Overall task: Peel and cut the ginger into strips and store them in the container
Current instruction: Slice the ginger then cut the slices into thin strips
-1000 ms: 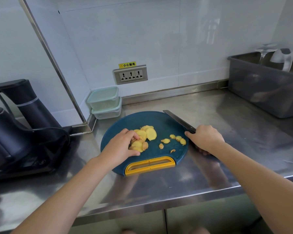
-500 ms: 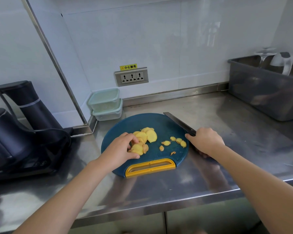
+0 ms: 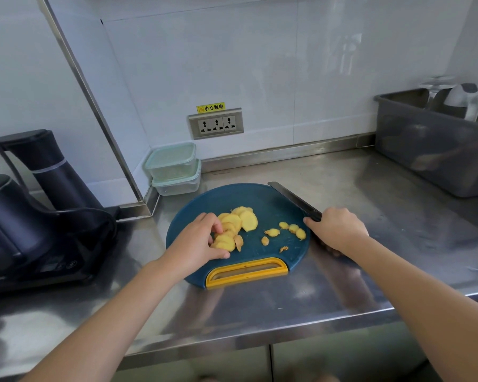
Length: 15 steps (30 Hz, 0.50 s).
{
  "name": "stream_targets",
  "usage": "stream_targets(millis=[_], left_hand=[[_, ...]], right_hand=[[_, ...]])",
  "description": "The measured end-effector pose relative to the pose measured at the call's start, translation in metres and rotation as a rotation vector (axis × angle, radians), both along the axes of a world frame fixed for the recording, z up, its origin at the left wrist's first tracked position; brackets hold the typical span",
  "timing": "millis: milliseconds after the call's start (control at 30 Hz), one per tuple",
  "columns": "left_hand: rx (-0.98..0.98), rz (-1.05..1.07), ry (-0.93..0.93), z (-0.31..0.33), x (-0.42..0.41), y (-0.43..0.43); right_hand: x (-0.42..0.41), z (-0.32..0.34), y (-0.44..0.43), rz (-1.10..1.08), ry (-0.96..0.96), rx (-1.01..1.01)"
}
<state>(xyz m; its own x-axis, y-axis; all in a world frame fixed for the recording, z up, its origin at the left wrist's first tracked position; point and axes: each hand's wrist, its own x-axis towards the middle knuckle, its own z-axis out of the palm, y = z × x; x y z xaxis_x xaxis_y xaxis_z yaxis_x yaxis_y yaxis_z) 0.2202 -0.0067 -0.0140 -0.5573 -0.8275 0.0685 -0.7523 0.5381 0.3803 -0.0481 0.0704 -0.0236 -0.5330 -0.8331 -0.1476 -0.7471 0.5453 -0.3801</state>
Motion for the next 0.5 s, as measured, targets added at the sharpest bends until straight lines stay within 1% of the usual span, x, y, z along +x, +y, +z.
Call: stream_targets(millis=[167, 333, 400, 433, 467, 500], left_hand=[[0.0, -0.011, -0.021, -0.001, 0.002, 0.001], [-0.036, -0.018, -0.038, -0.005, 0.006, 0.003], [-0.014, 0.035, -0.022, -0.006, 0.011, 0.002], [0.015, 0.082, -0.006, -0.007, 0.014, -0.001], [0.059, 0.133, 0.014, -0.007, 0.017, -0.004], [0.125, 0.186, 0.046, -0.007, 0.021, -0.008]], right_hand=[[0.0, -0.001, 0.001, -0.01, -0.013, 0.003], [-0.002, 0.007, 0.003, -0.063, -0.177, -0.034], [0.003, 0.017, 0.003, -0.085, -0.21, -0.089], [0.008, 0.024, 0.004, -0.09, -0.266, -0.126], [0.016, 0.032, 0.004, -0.091, -0.397, -0.16], [0.024, 0.041, 0.006, -0.092, -0.593, -0.179]])
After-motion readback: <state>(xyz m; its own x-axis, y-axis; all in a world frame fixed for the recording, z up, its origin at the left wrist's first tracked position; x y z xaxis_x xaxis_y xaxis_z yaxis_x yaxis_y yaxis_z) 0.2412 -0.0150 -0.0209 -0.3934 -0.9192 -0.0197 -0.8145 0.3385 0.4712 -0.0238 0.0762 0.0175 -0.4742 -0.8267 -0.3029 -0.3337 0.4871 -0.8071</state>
